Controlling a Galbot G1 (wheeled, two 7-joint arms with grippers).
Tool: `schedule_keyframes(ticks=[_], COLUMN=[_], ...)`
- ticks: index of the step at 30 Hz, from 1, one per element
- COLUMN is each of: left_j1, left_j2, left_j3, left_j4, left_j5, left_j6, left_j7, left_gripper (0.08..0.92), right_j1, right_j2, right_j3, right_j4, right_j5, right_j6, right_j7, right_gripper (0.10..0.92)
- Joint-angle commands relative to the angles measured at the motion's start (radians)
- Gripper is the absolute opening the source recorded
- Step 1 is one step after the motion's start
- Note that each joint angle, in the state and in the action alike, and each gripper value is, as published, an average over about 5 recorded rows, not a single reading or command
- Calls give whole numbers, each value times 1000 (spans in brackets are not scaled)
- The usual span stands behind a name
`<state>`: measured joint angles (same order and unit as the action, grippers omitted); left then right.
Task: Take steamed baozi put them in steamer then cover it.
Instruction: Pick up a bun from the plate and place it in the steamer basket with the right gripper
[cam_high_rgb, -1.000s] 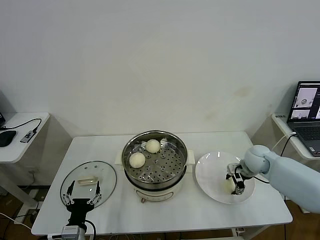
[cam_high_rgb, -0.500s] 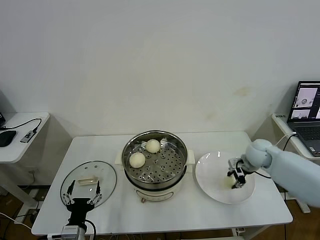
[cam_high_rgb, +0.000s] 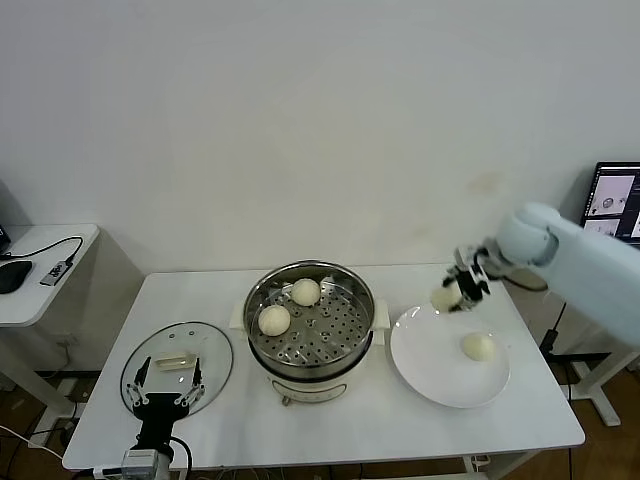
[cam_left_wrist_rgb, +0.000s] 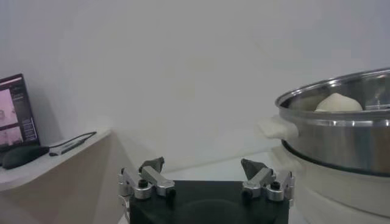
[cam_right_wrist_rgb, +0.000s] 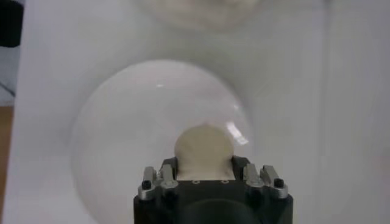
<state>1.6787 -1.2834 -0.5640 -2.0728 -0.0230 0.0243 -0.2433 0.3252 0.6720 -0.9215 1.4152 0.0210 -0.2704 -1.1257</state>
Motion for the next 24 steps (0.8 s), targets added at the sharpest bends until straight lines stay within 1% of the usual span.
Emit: schedule_keyframes(ticks=[1, 6, 11, 18, 24], left_j1=[6, 13, 19, 17, 16], left_j2=[-2, -9, -10, -12, -19], left_j3=[-4, -8, -17, -30, -28], left_j4=[-8, -13, -18, -16, -18], left_j5=[-3, -2, -3, -8, -6], left_j6=[-3, -7, -8, -10, -11], left_j7=[0, -1, -1, -1, -2], left_gripper=[823, 823, 823, 823, 823], right_j1=[293, 262, 223, 171, 144], right_j2=[226, 339, 423, 499, 546], right_j3=[-167, -202, -266, -324, -349], right_j4=[20, 34, 44, 33, -8], right_j5=[161, 207, 194, 110, 0], right_j6=[35, 97, 178, 274, 363], right_j7=[20, 49, 64, 73, 71], right_gripper=[559, 560, 560, 560, 560])
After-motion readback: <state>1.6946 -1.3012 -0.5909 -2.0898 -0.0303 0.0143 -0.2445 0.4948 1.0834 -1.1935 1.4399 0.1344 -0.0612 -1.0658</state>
